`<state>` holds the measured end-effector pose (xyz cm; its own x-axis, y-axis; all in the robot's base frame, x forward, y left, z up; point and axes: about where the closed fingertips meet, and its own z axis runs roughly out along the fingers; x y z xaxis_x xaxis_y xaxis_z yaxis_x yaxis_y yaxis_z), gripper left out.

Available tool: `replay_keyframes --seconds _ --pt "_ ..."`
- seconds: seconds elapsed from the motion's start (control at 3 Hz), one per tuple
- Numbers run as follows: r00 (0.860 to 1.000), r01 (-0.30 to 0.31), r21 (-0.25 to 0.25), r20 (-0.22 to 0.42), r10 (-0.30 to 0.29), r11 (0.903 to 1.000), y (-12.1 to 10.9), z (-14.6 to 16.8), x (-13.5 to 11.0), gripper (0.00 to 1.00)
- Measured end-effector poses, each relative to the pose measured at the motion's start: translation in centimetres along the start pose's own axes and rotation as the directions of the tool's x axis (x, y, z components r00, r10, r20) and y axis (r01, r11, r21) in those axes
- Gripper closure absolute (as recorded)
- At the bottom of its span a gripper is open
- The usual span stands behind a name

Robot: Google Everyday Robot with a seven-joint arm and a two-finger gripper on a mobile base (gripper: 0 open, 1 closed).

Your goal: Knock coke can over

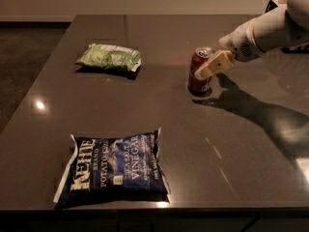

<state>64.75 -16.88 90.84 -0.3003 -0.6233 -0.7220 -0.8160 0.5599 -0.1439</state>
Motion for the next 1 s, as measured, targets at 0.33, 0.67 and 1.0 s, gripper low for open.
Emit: replay_keyframes --seconds 0.33,0.67,1.0 --pt "1.000 -0.010 -0.030 0.027 0.011 0.9995 0.4 0.5 -0.3 0.38" --pt "0.998 -0.006 -0.067 0.057 0.009 0.9977 0.9 0.8 -1.2 0.62" --pt "0.999 0.030 -0.083 0.041 -0.027 0.9961 1.4 0.1 -2.9 0.85"
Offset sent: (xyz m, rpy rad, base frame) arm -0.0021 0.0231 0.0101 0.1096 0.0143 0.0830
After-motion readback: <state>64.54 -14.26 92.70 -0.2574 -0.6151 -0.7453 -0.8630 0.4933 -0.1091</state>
